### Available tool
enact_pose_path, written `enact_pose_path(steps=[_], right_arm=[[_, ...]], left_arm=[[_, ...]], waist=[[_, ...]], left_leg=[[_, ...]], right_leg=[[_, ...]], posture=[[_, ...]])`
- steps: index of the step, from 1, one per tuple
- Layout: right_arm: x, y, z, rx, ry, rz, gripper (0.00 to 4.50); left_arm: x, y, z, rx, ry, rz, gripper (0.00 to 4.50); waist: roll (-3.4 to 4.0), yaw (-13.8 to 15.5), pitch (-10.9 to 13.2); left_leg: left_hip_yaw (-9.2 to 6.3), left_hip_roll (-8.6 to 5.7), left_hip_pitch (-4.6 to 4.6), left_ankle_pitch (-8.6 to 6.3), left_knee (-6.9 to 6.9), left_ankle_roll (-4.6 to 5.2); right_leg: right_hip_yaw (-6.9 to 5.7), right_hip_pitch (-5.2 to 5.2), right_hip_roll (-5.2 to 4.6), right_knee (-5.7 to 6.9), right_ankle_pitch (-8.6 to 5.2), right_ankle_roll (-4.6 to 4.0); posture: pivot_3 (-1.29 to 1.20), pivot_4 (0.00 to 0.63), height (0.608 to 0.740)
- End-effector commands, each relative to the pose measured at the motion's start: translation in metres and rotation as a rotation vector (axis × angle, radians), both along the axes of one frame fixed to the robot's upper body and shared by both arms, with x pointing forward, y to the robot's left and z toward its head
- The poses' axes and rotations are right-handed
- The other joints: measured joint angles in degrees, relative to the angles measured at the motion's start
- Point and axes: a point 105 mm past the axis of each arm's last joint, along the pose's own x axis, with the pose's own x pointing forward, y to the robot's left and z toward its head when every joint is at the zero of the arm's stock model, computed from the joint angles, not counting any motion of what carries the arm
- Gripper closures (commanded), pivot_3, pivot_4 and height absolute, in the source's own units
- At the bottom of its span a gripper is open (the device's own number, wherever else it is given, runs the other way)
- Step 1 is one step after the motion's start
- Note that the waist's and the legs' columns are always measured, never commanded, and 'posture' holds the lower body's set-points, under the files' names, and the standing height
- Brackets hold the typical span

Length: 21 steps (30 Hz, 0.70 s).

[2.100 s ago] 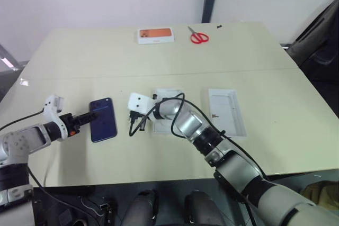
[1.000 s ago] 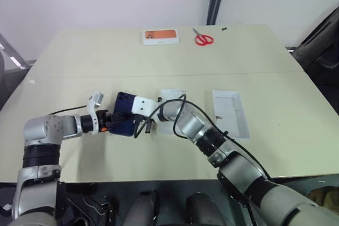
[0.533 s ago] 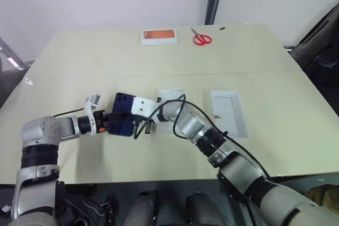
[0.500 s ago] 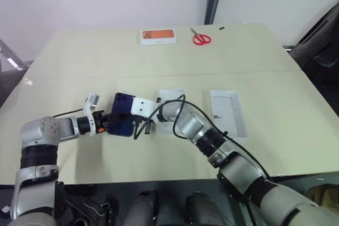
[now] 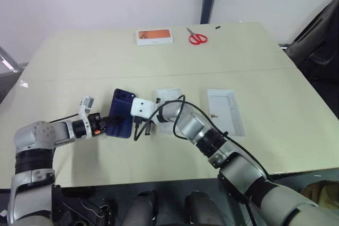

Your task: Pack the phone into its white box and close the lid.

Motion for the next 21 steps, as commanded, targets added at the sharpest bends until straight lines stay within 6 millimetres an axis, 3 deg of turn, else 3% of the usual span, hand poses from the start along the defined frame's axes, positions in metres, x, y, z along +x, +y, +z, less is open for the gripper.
enact_pose_path(steps=[1, 5, 8, 9, 12, 14, 18, 21], right_arm=[[-0.001, 0.008, 0.030, 0.162, -0.008, 0.005, 4.50], [-0.007, 0.010, 0.059, 0.355, 0.058, 0.020, 4.50], [-0.007, -0.002, 0.076, 0.506, 0.179, 0.015, 4.50], [-0.007, -0.010, 0.077, 0.506, 0.186, 0.018, 4.50], [-0.011, -0.030, 0.072, 0.460, 0.174, 0.031, 3.18], [-0.024, -0.051, 0.065, 0.392, 0.157, 0.096, 2.21], [-0.039, -0.078, 0.059, 0.331, 0.177, 0.155, 2.21], [-0.053, -0.107, 0.042, 0.210, 0.164, 0.205, 2.21]], left_arm=[[-0.001, 0.006, -0.002, -0.007, 0.012, 0.045, 4.49], [0.004, 0.009, 0.011, -0.106, -0.019, 0.092, 4.49], [0.006, 0.010, 0.017, -0.157, -0.034, 0.122, 4.49], [0.006, 0.009, 0.022, -0.195, -0.050, 0.126, 4.49], [0.005, 0.005, 0.030, -0.251, -0.078, 0.128, 4.50], [0.004, 0.003, 0.034, -0.290, -0.097, 0.129, 4.50], [0.005, 0.001, 0.040, -0.300, -0.143, 0.148, 4.50], [0.008, -0.002, 0.043, -0.308, -0.166, 0.159, 4.50]], waist=[[0.00, 0.0, 0.0], [-0.01, 0.0, 0.0], [-0.05, 0.0, 0.1], [-0.06, 0.1, 0.1], [-0.08, 0.5, 0.1], [-0.09, 0.7, 0.1], [-0.10, 0.3, 0.1], [-0.12, 0.2, 0.1]], left_leg=[[0.00, 0.00, 0.00, 0.00, 0.00, 0.00], [0.00, 0.00, -0.03, 0.00, 0.00, 0.00], [0.00, 0.01, -0.04, 0.00, -0.01, 0.00], [0.00, 0.01, -0.05, 0.00, -0.01, 0.00], [0.00, 0.00, -0.10, -0.01, 0.03, 0.02], [0.00, -0.01, -0.14, -0.15, 0.06, 0.25], [0.02, 0.00, -0.45, -0.13, 0.15, 0.22], [0.02, 0.03, -0.46, -0.12, 0.11, 0.20]], right_leg=[[0.00, 0.01, 0.00, 0.00, 0.00, 0.00], [0.00, -0.03, 0.00, 0.00, 0.00, 0.00], [0.00, -0.04, 0.00, -0.01, 0.00, 0.00], [0.00, -0.03, 0.00, -0.01, 0.00, 0.00], [-0.02, -0.02, -0.02, -0.08, 0.00, 0.00], [-0.02, -0.02, -0.03, -0.12, 0.00, 0.00], [-0.01, -0.08, -0.03, -0.06, 0.00, 0.00], [0.00, -0.12, -0.01, -0.04, 0.00, 0.00]], posture=[[0.00, 0.150, 0.734], [0.00, 0.150, 0.734], [0.00, 0.150, 0.734], [0.00, 0.150, 0.734], [0.00, 0.150, 0.734], [0.00, 0.150, 0.734], [0.00, 0.150, 0.734], [0.00, 0.150, 0.734]])
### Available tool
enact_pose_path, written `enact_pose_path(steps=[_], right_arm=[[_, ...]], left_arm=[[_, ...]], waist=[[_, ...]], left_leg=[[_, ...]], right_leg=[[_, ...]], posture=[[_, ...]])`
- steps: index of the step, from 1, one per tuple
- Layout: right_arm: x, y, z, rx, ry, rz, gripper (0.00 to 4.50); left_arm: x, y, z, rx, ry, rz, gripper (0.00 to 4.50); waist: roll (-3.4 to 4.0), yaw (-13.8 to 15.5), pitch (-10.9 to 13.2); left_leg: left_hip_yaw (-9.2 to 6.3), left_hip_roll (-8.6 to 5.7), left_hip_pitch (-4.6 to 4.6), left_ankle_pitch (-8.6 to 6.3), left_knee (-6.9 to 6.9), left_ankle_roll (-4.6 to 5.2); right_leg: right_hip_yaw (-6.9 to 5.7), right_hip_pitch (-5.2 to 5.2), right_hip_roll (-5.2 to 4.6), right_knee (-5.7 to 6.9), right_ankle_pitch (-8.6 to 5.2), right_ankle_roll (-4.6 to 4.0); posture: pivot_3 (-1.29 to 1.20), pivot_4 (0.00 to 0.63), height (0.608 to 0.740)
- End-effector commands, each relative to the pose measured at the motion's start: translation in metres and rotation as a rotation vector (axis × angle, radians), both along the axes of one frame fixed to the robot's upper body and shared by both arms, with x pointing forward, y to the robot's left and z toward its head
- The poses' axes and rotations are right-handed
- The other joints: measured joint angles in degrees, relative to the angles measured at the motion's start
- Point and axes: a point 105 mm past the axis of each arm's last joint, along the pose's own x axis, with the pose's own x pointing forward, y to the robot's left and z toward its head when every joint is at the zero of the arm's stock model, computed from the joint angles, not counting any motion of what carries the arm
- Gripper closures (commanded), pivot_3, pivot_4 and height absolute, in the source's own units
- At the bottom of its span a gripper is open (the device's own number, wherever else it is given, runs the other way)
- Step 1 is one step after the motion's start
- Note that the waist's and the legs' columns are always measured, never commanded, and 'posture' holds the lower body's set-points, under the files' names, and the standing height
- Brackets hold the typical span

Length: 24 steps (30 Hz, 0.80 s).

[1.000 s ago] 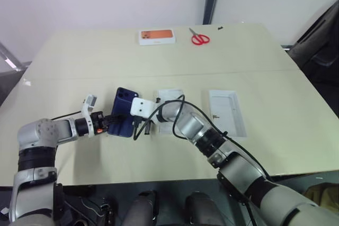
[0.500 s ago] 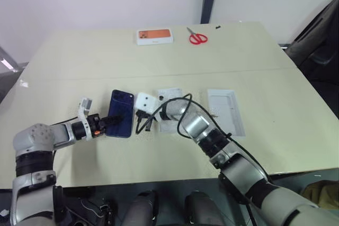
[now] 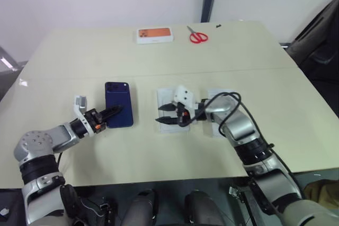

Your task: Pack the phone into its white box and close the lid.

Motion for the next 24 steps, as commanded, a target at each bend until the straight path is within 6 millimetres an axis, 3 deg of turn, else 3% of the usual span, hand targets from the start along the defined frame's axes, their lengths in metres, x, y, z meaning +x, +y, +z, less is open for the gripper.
enact_pose_path(steps=[1, 6, 15, 19, 21, 24], right_arm=[[-0.018, -0.013, 0.000, -0.043, -0.055, 0.101, 2.21], [-0.024, -0.023, -0.013, -0.084, -0.091, 0.120, 2.21], [-0.017, -0.024, -0.025, -0.088, -0.105, 0.079, 2.21], [-0.014, -0.027, -0.033, -0.119, -0.107, 0.072, 3.46], [-0.014, -0.028, -0.036, -0.134, -0.109, 0.078, 4.47], [-0.017, -0.027, -0.038, -0.141, -0.097, 0.098, 4.47]], left_arm=[[0.003, 0.002, 0.022, -0.029, -0.097, 0.021, 4.50], [0.002, -0.009, 0.019, -0.029, -0.089, -0.003, 4.50], [0.000, -0.018, 0.016, -0.036, -0.079, -0.020, 4.50], [0.000, -0.019, 0.016, -0.033, -0.079, -0.022, 4.50], [-0.001, -0.020, 0.016, -0.030, -0.080, -0.024, 4.50], [-0.001, -0.020, 0.016, -0.026, -0.078, -0.026, 4.50]], waist=[[-0.04, 0.0, 0.0], [-0.08, 0.0, 0.0], [-0.18, 0.6, 0.1], [-0.18, 1.0, 0.1], [-0.18, 1.4, 0.1], [-0.19, 1.5, 0.1]], left_leg=[[0.00, 0.00, 0.00, 0.00, 0.01, 0.00], [0.03, 0.01, 0.00, -0.02, 0.03, 0.03], [0.03, 0.01, 0.00, 0.10, 0.14, -0.16], [0.03, 0.00, 0.00, 0.10, 0.16, -0.16], [0.05, 0.00, 0.00, 0.10, 0.16, -0.17], [0.05, 0.00, 0.00, 0.10, 0.17, -0.17]], right_leg=[[-0.02, 0.04, 0.00, -0.04, 0.00, 0.00], [0.02, 0.05, 0.00, -0.07, 0.00, 0.00], [0.01, 0.12, 0.00, -0.08, 0.00, 0.00], [0.01, 0.12, 0.00, -0.08, 0.00, 0.00], [0.03, 0.11, 0.00, -0.08, 0.00, 0.00], [0.02, 0.14, 0.00, -0.09, 0.00, 0.00]], posture=[[0.00, 0.150, 0.734], [0.00, 0.150, 0.734], [0.00, 0.150, 0.734], [0.00, 0.150, 0.734], [0.00, 0.150, 0.734], [0.00, 0.150, 0.734]])
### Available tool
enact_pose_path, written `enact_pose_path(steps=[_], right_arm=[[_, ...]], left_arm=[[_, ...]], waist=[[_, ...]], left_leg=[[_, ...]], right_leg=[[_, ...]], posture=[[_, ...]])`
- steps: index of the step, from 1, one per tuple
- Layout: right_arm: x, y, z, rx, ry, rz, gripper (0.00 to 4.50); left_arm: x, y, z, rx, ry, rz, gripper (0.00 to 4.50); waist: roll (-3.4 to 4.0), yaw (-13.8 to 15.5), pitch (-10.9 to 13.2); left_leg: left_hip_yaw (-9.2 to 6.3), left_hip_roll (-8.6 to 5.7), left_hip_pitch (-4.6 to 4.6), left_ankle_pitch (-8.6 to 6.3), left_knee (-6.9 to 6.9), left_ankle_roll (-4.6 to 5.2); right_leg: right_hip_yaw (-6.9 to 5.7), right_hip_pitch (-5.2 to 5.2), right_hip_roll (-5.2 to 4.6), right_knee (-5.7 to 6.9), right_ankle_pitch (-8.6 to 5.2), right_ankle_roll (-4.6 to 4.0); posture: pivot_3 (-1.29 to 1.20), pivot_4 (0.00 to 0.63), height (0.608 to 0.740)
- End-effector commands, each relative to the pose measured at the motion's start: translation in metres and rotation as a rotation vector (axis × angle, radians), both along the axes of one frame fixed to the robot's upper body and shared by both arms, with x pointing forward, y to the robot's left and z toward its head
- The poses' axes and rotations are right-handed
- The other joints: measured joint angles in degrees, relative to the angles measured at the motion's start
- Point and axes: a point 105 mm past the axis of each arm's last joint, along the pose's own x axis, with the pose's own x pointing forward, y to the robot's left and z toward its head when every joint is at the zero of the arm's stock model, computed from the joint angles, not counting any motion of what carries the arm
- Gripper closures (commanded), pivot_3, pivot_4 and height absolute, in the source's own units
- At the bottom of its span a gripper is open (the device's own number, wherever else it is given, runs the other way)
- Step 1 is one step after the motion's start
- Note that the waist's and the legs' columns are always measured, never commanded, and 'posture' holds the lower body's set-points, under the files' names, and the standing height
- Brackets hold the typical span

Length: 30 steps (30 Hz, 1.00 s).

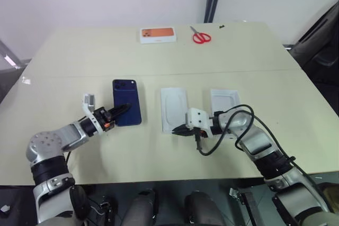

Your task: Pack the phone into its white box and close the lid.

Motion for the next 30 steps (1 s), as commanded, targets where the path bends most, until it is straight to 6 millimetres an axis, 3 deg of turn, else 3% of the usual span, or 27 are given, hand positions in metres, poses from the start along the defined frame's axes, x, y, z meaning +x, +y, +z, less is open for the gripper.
enact_pose_path(steps=[1, 6, 12, 18, 21, 23, 28, 30], right_arm=[[-0.004, 0.003, 0.001, -0.010, -0.005, 0.039, 4.47], [-0.005, 0.013, 0.013, 0.039, -0.014, 0.055, 4.47], [-0.015, 0.040, 0.033, 0.109, -0.015, 0.112, 4.47], [-0.012, 0.060, 0.021, 0.105, -0.023, 0.067, 4.47], [-0.010, 0.066, 0.026, 0.141, -0.009, 0.039, 3.57], [-0.008, 0.067, 0.030, 0.146, -0.039, 0.025, 2.69], [-0.010, 0.060, 0.045, 0.179, -0.036, 0.035, 0.07], [-0.010, 0.053, 0.055, 0.208, -0.035, 0.026, 0.07]], left_arm=[[-0.001, -0.001, 0.017, -0.009, -0.074, -0.011, 4.50], [0.000, -0.003, 0.019, -0.019, -0.077, -0.016, 4.50], [0.006, -0.010, 0.033, -0.058, -0.113, -0.019, 4.50], [0.011, -0.019, 0.047, -0.088, -0.153, -0.023, 4.50], [0.010, -0.021, 0.046, -0.070, -0.149, -0.029, 4.50], [0.009, -0.021, 0.044, -0.066, -0.139, -0.030, 4.50], [0.004, -0.028, 0.035, -0.032, -0.122, -0.054, 4.50], [0.000, -0.034, 0.030, -0.008, -0.116, -0.079, 4.50]], waist=[[0.00, 0.0, 0.0], [-0.01, 0.1, 0.0], [-0.04, 0.1, 0.0], [-0.04, 0.1, 0.0], [-0.04, 0.0, 0.0], [-0.04, 0.0, 0.0], [-0.04, 0.1, 0.0], [-0.04, 0.1, 0.0]], left_leg=[[0.00, 0.00, 0.00, 0.00, 0.00, 0.00], [0.00, 0.00, 0.00, 0.00, 0.00, 0.00], [-0.01, 0.00, 0.00, 0.00, 0.00, 0.00], [-0.01, -0.01, 0.00, 0.01, 0.01, -0.01], [-0.01, -0.01, 0.00, 0.01, 0.02, -0.02], [-0.01, -0.01, 0.00, 0.02, 0.01, -0.02], [-0.01, -0.01, 0.00, 0.02, 0.02, -0.02], [-0.01, -0.01, 0.00, 0.02, 0.02, -0.02]], right_leg=[[0.00, 0.00, 0.00, 0.00, 0.00, 0.00], [0.00, 0.01, 0.00, 0.00, 0.00, 0.00], [-0.01, 0.00, 0.00, 0.00, 0.00, 0.00], [-0.01, -0.01, 0.00, 0.00, 0.00, 0.00], [-0.01, -0.01, 0.00, 0.02, 0.00, 0.00], [-0.02, -0.02, 0.00, 0.02, 0.00, 0.00], [-0.01, -0.01, 0.00, 0.02, 0.00, 0.00], [-0.01, 0.00, 0.00, 0.01, 0.00, 0.00]], posture=[[0.00, 0.150, 0.734], [0.00, 0.150, 0.734], [0.00, 0.150, 0.734], [0.00, 0.150, 0.734], [0.00, 0.150, 0.734], [0.00, 0.150, 0.734], [0.00, 0.150, 0.734], [0.00, 0.150, 0.734]])
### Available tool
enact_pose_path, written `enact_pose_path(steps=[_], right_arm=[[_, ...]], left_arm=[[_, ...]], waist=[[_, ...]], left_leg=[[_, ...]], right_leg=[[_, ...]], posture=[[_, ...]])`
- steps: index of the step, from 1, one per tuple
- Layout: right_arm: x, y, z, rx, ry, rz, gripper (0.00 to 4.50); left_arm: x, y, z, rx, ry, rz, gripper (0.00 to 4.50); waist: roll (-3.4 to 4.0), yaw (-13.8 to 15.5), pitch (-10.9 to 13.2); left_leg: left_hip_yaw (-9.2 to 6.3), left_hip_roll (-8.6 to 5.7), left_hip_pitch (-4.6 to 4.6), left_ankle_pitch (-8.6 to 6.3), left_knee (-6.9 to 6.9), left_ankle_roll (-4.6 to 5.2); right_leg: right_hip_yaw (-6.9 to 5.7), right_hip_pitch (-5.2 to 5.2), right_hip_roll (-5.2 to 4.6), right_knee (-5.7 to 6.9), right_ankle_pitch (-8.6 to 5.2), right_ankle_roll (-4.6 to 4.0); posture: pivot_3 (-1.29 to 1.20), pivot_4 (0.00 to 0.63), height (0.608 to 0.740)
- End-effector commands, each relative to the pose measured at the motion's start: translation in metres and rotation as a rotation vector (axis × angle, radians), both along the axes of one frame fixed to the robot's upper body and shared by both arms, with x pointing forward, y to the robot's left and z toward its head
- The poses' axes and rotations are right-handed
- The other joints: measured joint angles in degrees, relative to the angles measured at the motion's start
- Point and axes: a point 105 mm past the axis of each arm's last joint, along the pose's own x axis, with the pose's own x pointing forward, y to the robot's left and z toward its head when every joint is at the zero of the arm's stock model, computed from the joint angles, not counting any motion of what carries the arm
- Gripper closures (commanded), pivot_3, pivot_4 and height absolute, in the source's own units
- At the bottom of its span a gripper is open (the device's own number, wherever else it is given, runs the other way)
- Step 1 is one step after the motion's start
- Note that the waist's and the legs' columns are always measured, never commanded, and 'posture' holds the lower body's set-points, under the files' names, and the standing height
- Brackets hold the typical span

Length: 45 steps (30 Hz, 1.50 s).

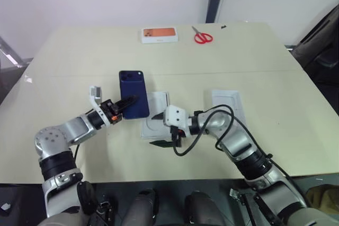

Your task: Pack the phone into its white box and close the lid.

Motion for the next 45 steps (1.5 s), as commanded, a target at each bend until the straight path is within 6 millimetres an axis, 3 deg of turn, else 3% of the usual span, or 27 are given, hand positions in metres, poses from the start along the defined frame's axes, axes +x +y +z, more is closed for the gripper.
enact_pose_path(steps=[1, 5, 9, 19, 20, 24, 45], right_arm=[[-0.002, -0.008, 0.035, 0.089, -0.049, 0.013, 0.07], [0.015, -0.037, 0.042, 0.098, -0.060, -0.095, 0.07], [0.027, -0.068, 0.031, 0.036, -0.069, -0.191, 0.07], [0.036, -0.072, 0.025, 0.036, -0.082, -0.235, 0.07], [0.036, -0.073, 0.024, 0.035, -0.084, -0.236, 0.02], [0.039, -0.073, 0.024, 0.032, -0.092, -0.239, 0.02], [0.044, -0.068, 0.023, 0.038, -0.101, -0.241, 0.02]], left_arm=[[-0.006, -0.012, 0.008, 0.023, -0.064, -0.046, 4.50], [-0.011, -0.029, -0.002, 0.071, -0.049, -0.090, 4.50], [-0.009, -0.034, -0.012, 0.119, -0.026, -0.079, 4.50], [-0.006, -0.031, -0.004, 0.137, -0.039, -0.068, 4.50], [-0.007, -0.031, -0.003, 0.138, -0.043, -0.069, 3.53], [-0.008, -0.033, -0.005, 0.162, -0.030, -0.073, 1.83], [-0.020, -0.017, 0.010, 0.197, -0.067, -0.109, 1.83]], waist=[[0.00, 0.0, 0.0], [-0.01, 0.2, 0.0], [-0.01, 0.2, 0.0], [-0.01, 0.1, 0.0], [-0.01, 0.2, 0.0], [-0.01, 0.2, 0.0], [-0.01, 0.1, 0.0]], left_leg=[[0.00, 0.00, 0.00, 0.00, 0.00, 0.00], [-0.01, -0.01, 0.00, -0.01, 0.00, 0.01], [0.01, -0.01, 0.00, -0.01, -0.01, 0.01], [0.04, 0.01, 0.00, 0.00, -0.01, 0.01], [0.04, 0.01, 0.00, 0.00, -0.01, 0.01], [0.04, 0.00, 0.00, 0.00, 0.00, 0.01], [0.04, 0.01, 0.00, 0.00, 0.00, 0.01]], right_leg=[[0.00, 0.00, 0.00, 0.00, 0.00, 0.00], [0.00, 0.04, -0.01, -0.02, 0.00, 0.00], [0.01, 0.02, -0.01, -0.02, 0.00, 0.00], [0.04, 0.00, 0.01, -0.01, 0.00, 0.00], [0.03, 0.01, 0.01, -0.01, 0.00, 0.00], [0.03, 0.02, -0.01, -0.02, 0.00, 0.00], [0.03, 0.00, 0.00, -0.01, 0.00, 0.00]], posture=[[0.00, 0.150, 0.734], [0.00, 0.150, 0.734], [0.00, 0.150, 0.734], [0.00, 0.150, 0.734], [0.00, 0.150, 0.734], [0.00, 0.150, 0.734], [0.00, 0.150, 0.734]])
